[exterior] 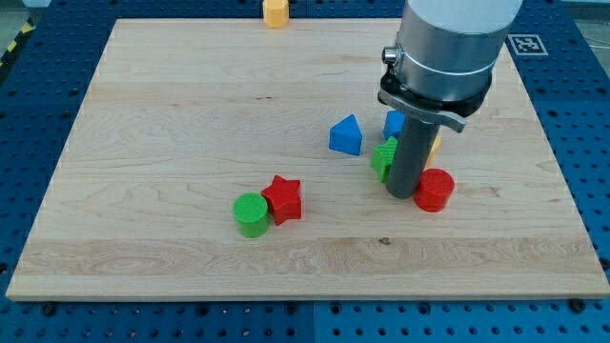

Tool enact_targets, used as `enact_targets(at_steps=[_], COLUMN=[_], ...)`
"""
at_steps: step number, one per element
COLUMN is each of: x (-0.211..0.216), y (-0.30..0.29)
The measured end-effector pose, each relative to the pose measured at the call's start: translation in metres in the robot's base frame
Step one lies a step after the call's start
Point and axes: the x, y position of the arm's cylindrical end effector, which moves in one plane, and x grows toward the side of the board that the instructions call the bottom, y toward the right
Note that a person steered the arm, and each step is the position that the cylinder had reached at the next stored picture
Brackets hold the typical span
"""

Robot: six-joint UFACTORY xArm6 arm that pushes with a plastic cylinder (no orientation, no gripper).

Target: Move the blue cube towards the centre right of the board

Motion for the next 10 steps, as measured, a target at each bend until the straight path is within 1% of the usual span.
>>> enact_targets(at_steps=[3, 4, 5, 7, 9, 10], x=[0.000, -0.010, -0.025, -0.083, -0.146, -0.153], y=[0.044, 0.045, 0.031, -0.015, -0.025, -0.035])
